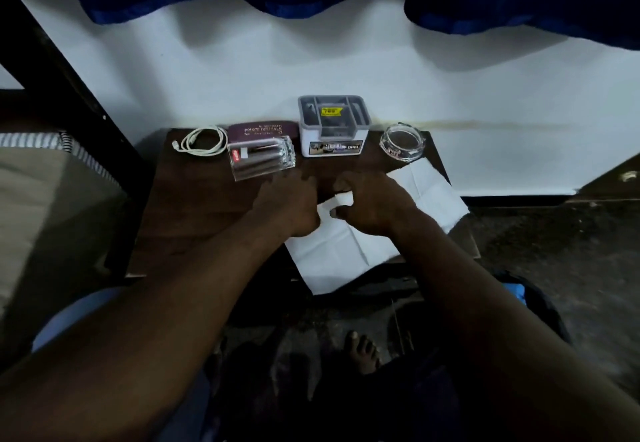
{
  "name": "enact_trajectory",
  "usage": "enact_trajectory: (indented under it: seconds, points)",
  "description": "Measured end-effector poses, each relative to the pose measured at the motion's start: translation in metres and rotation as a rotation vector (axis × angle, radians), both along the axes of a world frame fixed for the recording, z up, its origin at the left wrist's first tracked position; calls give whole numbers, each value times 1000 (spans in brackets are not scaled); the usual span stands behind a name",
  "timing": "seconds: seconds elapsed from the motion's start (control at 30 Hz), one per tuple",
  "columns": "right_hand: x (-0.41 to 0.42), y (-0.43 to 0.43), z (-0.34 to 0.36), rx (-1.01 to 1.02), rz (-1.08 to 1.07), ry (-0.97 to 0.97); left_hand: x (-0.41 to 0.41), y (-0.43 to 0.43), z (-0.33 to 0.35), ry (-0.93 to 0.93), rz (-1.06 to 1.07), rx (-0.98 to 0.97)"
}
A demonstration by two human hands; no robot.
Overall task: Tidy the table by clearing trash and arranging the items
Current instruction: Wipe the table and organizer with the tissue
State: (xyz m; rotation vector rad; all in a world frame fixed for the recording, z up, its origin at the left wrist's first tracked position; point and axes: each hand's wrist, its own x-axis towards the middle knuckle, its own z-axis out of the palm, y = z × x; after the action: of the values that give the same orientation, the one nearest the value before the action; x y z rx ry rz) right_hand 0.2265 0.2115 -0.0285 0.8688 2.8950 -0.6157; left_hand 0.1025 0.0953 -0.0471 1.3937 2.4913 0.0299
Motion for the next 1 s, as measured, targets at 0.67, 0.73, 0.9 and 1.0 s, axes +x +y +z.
enact_trajectory:
  seconds: [0.67, 0.73, 0.9, 1.0]
  points:
    - [13, 10, -31, 130, -112, -150, -13, 28, -19, -211, 179, -153]
    - [7, 5, -35, 166, -131, -178, -15, 28, -15, -248, 192, -110]
    - [2, 0, -42, 207, -154, -187, -16, 27, -13, -405, 260, -64]
    - [2, -1, -43, 216, -174, -155, -16, 25, -14, -487, 304, -40]
